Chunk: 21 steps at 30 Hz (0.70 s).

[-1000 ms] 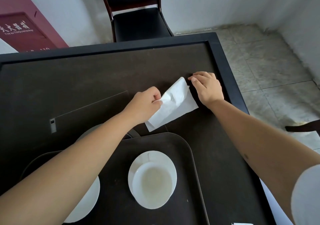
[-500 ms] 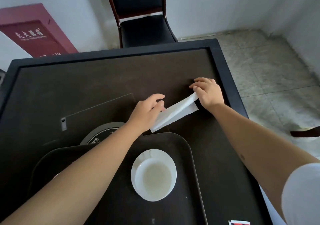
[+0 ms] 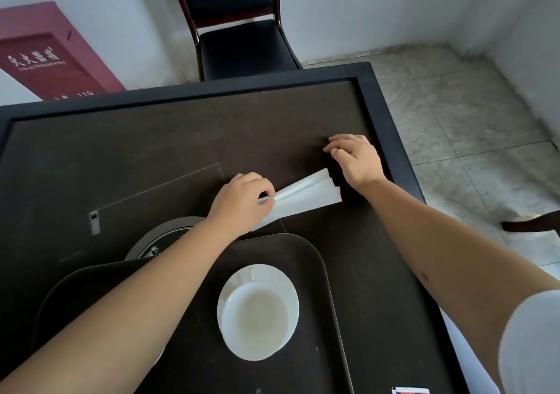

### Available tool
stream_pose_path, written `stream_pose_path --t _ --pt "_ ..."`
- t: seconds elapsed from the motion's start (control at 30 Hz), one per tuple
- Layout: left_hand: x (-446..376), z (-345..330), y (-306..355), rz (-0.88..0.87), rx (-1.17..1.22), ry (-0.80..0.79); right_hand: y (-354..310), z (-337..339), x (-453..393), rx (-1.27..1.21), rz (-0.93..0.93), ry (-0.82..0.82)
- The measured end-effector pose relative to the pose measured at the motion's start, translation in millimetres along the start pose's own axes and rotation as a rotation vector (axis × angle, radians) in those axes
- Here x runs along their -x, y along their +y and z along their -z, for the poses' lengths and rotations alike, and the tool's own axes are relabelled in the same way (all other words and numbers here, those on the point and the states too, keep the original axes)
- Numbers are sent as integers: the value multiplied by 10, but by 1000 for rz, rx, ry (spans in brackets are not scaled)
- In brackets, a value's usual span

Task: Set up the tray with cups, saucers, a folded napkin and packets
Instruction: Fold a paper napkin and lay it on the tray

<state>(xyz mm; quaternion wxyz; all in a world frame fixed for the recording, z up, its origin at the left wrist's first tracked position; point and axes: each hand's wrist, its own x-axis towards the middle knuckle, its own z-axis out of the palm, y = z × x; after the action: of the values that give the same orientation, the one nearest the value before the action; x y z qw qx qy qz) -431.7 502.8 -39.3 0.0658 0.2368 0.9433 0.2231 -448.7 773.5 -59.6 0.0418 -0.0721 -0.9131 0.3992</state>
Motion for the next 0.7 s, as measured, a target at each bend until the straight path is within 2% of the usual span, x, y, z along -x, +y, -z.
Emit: stream_pose_path --t 0.27,0.43,0.57,0.7 --pt "-76 37 -17 159 200 41 -54 39 72 -57 63 1" --pt "6 15 -18 22 102 36 -6 53 331 14 304 -123" --pt "69 -3 -64 2 68 -25 2 58 338 104 330 -182" --pt "56 -11 -64 17 83 5 -3 56 328 111 336 -177"
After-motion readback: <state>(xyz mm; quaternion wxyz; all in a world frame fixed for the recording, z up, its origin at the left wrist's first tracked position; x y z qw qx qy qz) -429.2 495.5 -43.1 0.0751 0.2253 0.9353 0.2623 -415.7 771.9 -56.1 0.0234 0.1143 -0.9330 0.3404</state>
